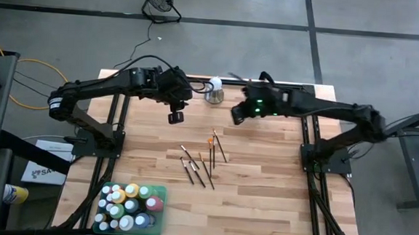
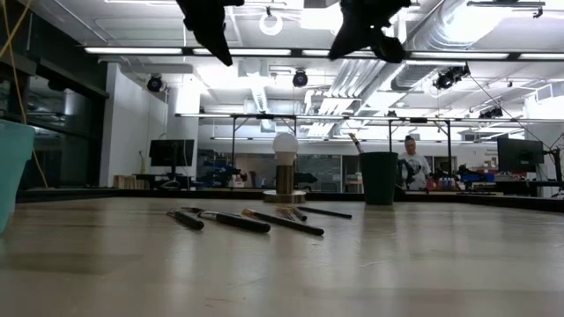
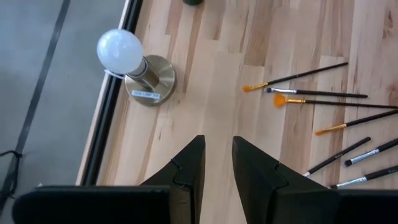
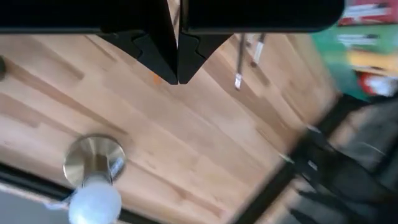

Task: Pick & Place Paint Supplies
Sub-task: Put the paint brush into the black cup

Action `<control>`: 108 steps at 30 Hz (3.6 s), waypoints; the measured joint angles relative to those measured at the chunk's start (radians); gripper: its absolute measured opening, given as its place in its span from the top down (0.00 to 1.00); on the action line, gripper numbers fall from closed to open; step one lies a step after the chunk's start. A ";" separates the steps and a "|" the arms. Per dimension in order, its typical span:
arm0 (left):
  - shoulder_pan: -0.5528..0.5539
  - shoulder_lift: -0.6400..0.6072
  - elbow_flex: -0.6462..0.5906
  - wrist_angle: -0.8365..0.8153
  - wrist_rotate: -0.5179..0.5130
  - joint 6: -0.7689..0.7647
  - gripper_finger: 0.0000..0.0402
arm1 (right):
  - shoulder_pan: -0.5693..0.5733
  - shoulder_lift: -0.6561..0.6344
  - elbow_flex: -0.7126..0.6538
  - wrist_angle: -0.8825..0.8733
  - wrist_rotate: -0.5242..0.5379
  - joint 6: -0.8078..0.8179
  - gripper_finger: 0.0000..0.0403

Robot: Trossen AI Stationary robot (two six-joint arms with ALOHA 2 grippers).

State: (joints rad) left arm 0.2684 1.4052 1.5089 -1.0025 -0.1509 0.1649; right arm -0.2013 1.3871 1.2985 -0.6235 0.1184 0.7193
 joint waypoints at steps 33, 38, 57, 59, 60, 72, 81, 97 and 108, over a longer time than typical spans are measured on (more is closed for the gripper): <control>0.000 -0.220 0.001 -0.194 -0.035 0.040 0.81 | -0.017 0.633 0.183 0.006 -0.047 -0.014 0.55; 0.000 -0.220 0.001 -0.208 -0.035 0.040 0.81 | -0.022 0.643 0.183 0.033 0.006 -0.015 0.55; 0.000 -0.246 0.000 -0.229 -0.004 0.026 0.81 | -0.006 0.713 0.182 0.061 0.036 0.010 0.55; 0.000 -0.266 0.000 -0.210 0.034 0.019 0.81 | 0.003 0.713 0.182 0.060 0.036 0.010 0.55; 0.000 -0.276 0.000 -0.210 0.046 0.014 0.81 | 0.007 0.713 0.182 0.060 0.045 0.010 0.55; 0.000 -0.507 -0.249 0.079 0.181 -0.055 0.81 | 0.038 0.741 0.182 0.038 0.090 0.045 0.55; 0.000 -0.587 -0.294 0.120 0.227 -0.095 0.81 | 0.056 0.772 0.186 0.041 0.107 0.077 0.58; 0.000 -0.585 -0.294 0.114 0.226 -0.091 0.81 | 0.055 0.775 0.183 0.038 0.055 0.127 0.94; 0.000 -0.585 -0.294 0.114 0.226 -0.091 0.81 | 0.055 0.751 0.180 0.037 -0.002 0.168 0.99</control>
State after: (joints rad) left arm 0.2684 0.8204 1.2148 -0.8883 0.0748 0.0734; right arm -0.1459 2.1379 1.4788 -0.5861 0.1160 0.8873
